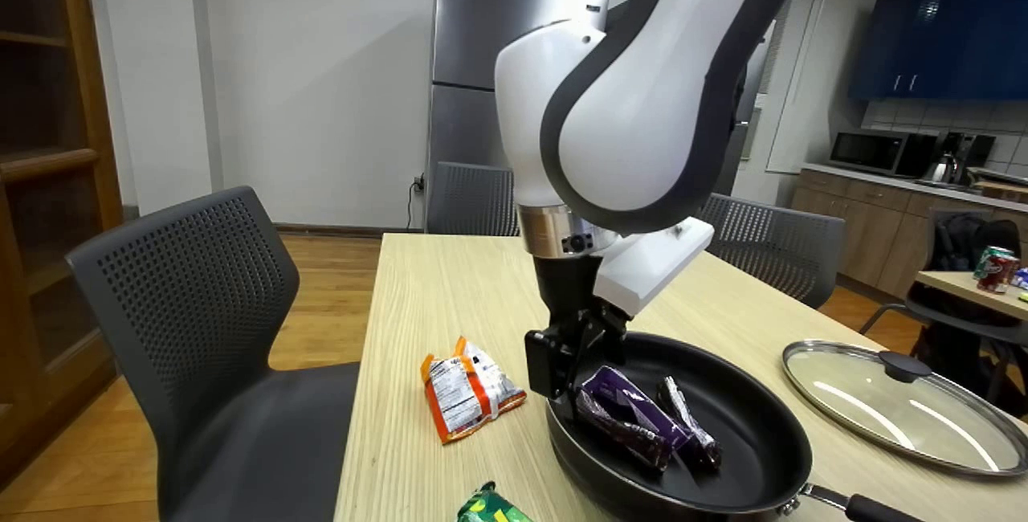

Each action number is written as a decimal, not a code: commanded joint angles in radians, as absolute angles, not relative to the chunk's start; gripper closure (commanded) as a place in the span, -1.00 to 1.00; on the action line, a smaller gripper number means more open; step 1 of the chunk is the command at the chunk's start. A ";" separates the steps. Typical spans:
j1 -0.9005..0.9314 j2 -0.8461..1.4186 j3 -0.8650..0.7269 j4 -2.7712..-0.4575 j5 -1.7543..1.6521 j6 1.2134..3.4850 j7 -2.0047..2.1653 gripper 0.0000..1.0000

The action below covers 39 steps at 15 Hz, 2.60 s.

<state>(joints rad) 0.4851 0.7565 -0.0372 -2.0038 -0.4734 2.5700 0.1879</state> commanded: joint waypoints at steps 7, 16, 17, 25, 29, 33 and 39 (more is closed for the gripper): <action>0.550 0.774 0.036 -1.856 -0.447 2.394 0.215 -1.00; 0.569 0.872 0.106 -1.728 -0.349 2.310 0.203 -1.00; 0.566 0.882 0.110 -1.722 -0.335 2.309 0.200 -1.00; 0.552 0.928 0.132 -1.710 -0.277 2.252 0.152 -1.00; 0.553 0.947 0.123 -1.694 -0.294 2.184 0.137 -1.00; 0.534 0.979 0.126 -1.660 -0.309 2.140 0.078 -1.00; 0.484 1.054 0.156 -1.592 -0.304 2.130 -0.072 -1.00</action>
